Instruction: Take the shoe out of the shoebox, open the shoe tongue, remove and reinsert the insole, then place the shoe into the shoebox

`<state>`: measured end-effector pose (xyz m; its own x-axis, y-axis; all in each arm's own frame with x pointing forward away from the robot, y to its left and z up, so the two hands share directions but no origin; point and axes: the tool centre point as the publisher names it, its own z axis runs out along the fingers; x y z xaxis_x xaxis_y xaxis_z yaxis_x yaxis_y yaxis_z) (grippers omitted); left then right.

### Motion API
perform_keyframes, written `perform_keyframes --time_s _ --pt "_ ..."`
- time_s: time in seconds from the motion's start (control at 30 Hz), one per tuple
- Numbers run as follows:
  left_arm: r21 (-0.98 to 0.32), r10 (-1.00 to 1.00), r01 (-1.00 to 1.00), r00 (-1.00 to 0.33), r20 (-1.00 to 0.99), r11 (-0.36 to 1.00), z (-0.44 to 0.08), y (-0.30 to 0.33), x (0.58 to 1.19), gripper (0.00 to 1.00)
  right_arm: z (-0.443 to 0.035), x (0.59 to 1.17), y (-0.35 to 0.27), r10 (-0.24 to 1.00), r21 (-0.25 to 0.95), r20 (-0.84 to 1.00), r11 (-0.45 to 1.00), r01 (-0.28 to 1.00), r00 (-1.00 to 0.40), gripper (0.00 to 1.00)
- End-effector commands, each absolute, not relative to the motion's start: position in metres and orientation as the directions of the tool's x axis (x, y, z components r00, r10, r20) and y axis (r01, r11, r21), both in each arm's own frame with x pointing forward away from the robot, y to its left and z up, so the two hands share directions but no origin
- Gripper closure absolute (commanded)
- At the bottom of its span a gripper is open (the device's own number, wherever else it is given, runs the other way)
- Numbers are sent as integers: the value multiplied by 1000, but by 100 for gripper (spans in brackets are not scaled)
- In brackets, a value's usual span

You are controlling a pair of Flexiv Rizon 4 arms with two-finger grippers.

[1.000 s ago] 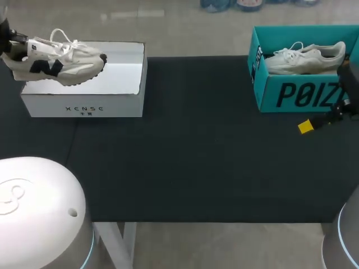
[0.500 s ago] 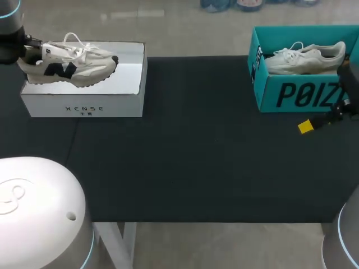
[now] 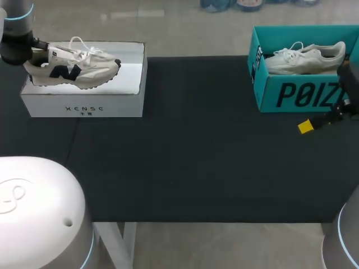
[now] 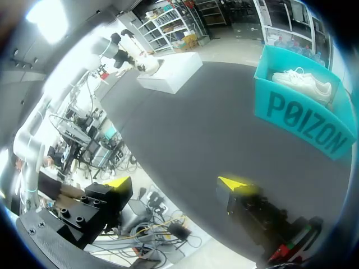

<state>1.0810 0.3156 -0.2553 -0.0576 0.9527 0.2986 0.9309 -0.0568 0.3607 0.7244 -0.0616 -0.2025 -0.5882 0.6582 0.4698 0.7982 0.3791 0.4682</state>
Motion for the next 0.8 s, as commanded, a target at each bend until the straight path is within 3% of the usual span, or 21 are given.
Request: perform_keyframes --time_s 0.03,0.8 --pt "353 952 934 -49 302 -63 -267 314 1086 100 -203 723 -61 661 469 468 378 798 -587 0" --pt "309 944 945 1 331 -110 -306 296 1090 100 -203 723 -61 661 469 468 378 798 -587 0"
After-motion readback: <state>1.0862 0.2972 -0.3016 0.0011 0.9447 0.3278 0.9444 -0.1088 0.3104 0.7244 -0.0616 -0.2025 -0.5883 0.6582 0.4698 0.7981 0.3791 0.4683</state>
